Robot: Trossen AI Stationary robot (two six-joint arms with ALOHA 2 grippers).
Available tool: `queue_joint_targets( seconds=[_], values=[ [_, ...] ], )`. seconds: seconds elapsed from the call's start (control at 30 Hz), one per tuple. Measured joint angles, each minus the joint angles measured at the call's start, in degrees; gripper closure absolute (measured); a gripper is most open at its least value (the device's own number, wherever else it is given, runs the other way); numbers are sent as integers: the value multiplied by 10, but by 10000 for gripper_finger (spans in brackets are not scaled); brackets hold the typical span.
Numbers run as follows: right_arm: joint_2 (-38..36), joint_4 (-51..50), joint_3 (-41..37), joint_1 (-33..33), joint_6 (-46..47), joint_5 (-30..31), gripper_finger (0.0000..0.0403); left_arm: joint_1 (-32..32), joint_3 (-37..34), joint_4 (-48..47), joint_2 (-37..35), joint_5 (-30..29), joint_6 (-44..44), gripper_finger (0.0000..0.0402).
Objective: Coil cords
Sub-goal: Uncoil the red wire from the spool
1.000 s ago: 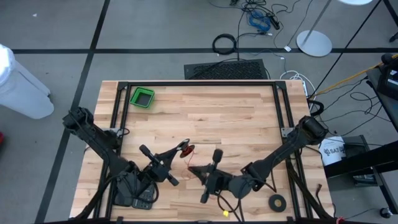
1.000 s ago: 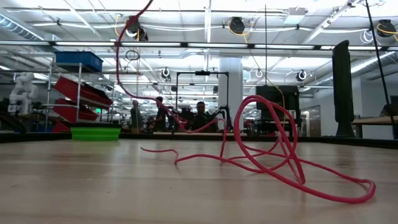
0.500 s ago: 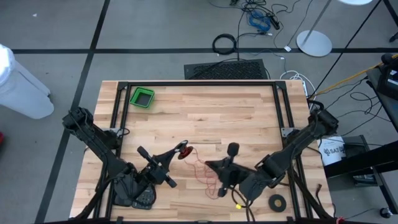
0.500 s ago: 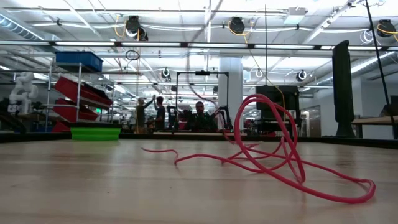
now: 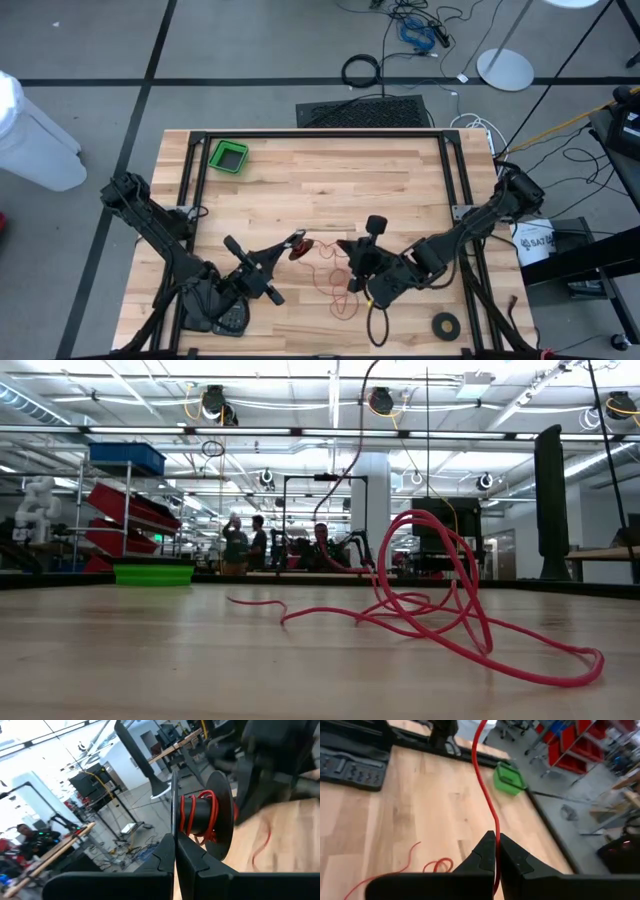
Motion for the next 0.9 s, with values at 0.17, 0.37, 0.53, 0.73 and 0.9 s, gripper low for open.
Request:
queue_joint_targets(
  seconds=[0.17,0.37,0.53,0.73,0.9],
  values=[
    [0,129,-68,-30,-28,-44,403,0,0,49,0,36,24,398],
    [0,317,-154,-61,-60,-113,403,0,0,50,0,39,25,398],
    [0,396,-206,-81,-61,-131,403,0,0,50,0,39,25,398],
    [0,401,-226,-85,-48,-132,395,0,0,50,0,39,25,398],
    [0,427,-226,-63,-91,-146,359,0,0,49,0,32,27,398]
  ],
)
